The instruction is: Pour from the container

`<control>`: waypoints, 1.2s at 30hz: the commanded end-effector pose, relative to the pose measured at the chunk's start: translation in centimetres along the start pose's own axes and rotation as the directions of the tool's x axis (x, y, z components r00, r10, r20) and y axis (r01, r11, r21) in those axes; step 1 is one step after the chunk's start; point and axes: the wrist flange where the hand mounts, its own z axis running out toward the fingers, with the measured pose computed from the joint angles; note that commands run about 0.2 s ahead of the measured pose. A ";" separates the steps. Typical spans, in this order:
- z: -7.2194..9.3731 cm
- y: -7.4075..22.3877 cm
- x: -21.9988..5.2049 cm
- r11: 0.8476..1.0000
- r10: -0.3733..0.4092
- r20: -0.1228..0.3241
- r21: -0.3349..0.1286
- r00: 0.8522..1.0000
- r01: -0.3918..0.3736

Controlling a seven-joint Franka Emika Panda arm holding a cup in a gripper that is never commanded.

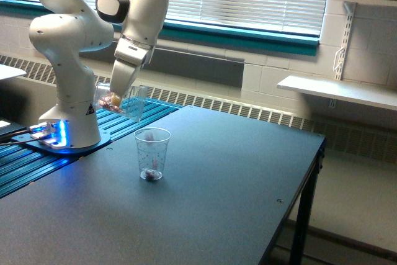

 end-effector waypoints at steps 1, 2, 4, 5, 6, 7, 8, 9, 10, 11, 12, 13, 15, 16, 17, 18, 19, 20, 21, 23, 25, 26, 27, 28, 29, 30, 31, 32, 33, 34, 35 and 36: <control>0.8 -0.7 -0.3 0.999 0.031 0.039 -0.014 0.999 -0.031; 0.7 -0.8 -0.3 0.999 0.035 0.042 -0.014 0.999 -0.034; 0.6 -0.8 -0.1 0.999 0.044 0.047 -0.014 0.998 -0.043; 0.6 -0.9 -0.1 0.999 0.047 0.050 -0.014 0.998 -0.047; 0.6 -0.9 0.0 0.999 0.050 0.054 -0.014 0.997 -0.050; 0.6 -0.9 0.1 0.999 0.052 0.056 -0.014 0.997 -0.051; 0.5 -1.0 0.1 0.998 0.056 0.061 -0.012 0.997 -0.055; 0.5 -1.0 0.2 0.998 0.059 0.064 -0.012 0.996 -0.058; 0.5 -1.1 0.3 0.998 0.062 0.067 -0.013 0.996 -0.061; 0.5 -1.1 0.3 0.998 0.066 0.071 -0.011 0.995 -0.065; 0.5 -1.2 0.4 0.998 0.069 0.073 -0.010 0.995 -0.068; 0.4 -1.2 0.5 0.998 0.070 0.076 -0.009 0.995 -0.069; 0.3 -1.3 0.6 0.997 0.076 0.079 -0.007 0.994 -0.075; 0.3 -1.3 0.7 0.997 0.079 0.081 -0.007 0.994 -0.079; 0.3 -1.3 0.7 0.997 0.081 0.085 -0.008 0.993 -0.081; 0.3 -1.3 0.8 0.996 0.084 0.091 -0.010 0.992 -0.084; 0.3 -1.3 0.8 0.996 0.088 0.095 -0.012 0.992 -0.087; 0.3 -1.3 0.9 0.996 0.091 0.100 -0.010 0.991 -0.091; 0.2 -1.4 0.9 0.996 0.094 0.106 -0.008 0.990 -0.094; 0.2 -1.4 1.1 0.995 0.099 0.110 -0.007 0.989 -0.099; 0.1 -1.5 1.3 0.995 0.103 0.114 -0.003 0.988 -0.103; 0.1 -1.6 1.4 0.994 0.105 0.114 -0.003 0.988 -0.105; 0.0 -1.7 1.5 0.994 0.106 0.115 -0.001 0.988 -0.106; 0.0 -1.7 1.6 0.994 0.107 0.116 0.000 0.987 -0.108; 0.0 -1.7 1.6 0.994 0.110 0.116 0.000 0.987 -0.110; 0.0 -1.8 1.7 0.994 0.111 0.115 -0.003 0.987 -0.112; 0.0 -1.9 1.7 0.994 0.112 0.114 -0.006 0.987 -0.112; 0.1 -2.0 1.7 0.994 0.113 0.115 -0.008 0.987 -0.112; 0.2 -2.0 1.7 0.994 0.113 0.118 -0.009 0.987 -0.112; 0.2 -2.1 1.8 0.994 0.111 0.117 -0.011 0.987 -0.111; 0.2 -2.2 1.8 0.994 0.111 0.115 -0.011 0.987 -0.111; 0.2 -2.3 1.9 0.994 0.112 0.113 -0.010 0.987 -0.111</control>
